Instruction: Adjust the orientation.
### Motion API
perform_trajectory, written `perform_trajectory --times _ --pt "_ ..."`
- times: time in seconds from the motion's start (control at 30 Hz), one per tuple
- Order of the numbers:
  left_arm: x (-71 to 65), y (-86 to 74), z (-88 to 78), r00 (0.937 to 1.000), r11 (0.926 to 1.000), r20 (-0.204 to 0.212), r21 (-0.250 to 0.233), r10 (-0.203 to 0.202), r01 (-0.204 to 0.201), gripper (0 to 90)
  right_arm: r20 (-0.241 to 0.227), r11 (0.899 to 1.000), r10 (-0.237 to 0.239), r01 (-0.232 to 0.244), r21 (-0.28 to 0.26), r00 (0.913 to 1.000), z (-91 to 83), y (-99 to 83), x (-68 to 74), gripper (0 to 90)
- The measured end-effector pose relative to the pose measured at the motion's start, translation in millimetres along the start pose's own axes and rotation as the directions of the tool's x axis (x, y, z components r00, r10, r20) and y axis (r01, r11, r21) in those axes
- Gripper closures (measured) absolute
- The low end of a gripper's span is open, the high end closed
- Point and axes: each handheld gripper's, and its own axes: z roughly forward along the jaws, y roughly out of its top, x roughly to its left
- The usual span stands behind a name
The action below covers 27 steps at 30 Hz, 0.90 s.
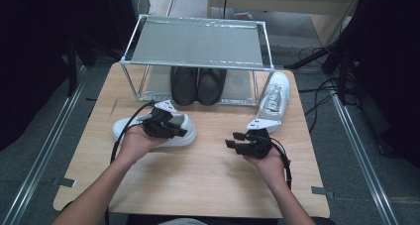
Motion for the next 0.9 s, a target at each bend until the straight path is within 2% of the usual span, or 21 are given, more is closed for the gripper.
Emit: perform_trajectory --times 0.17,0.23,0.33,0.4,0.53,0.67,0.77,0.9 --pt "-20.5 5.3 11.1 0.9991 0.9997 0.040 -0.018 0.017 -0.016 81.4 -0.003 1.000 -0.008 0.008 0.001 1.0000 1.9 1.8 1.6 54.1" --pt "-28.8 7.1 17.9 0.9978 0.9994 0.057 -0.011 0.035 -0.034 81.2 -0.007 1.000 -0.009 0.009 0.001 0.9999 3.1 2.5 2.2 54.1" --pt "-37.9 8.8 27.4 0.9947 0.9995 0.098 -0.016 0.030 -0.028 80.4 -0.010 1.000 -0.014 0.014 0.004 0.9998 4.2 3.2 3.0 54.1" --pt "-38.3 8.6 32.4 0.9922 0.9995 0.121 -0.010 0.030 -0.030 80.1 -0.012 1.000 -0.018 0.018 0.006 0.9998 4.9 3.4 3.5 54.7" --pt "-37.2 7.6 37.3 0.9918 0.9992 0.122 -0.010 0.039 -0.038 79.2 -0.010 1.000 -0.025 0.025 0.012 0.9996 5.0 3.2 3.8 55.1" --pt "-35.6 4.9 40.3 0.9910 0.9996 0.132 -0.017 0.026 -0.024 77.4 -0.009 1.000 -0.025 0.025 0.004 0.9996 4.7 3.6 3.5 55.1" --pt "-32.5 4.2 37.8 0.9895 0.9994 0.144 -0.035 0.010 -0.005 74.7 -0.012 1.000 -0.027 0.027 0.008 0.9996 5.6 3.9 4.1 55.0" --pt "-32.1 4.3 31.2 0.9898 0.9994 0.141 -0.033 0.018 -0.013 67.1 -0.008 0.999 -0.035 0.035 0.012 0.9994 6.6 4.0 4.7 54.2"
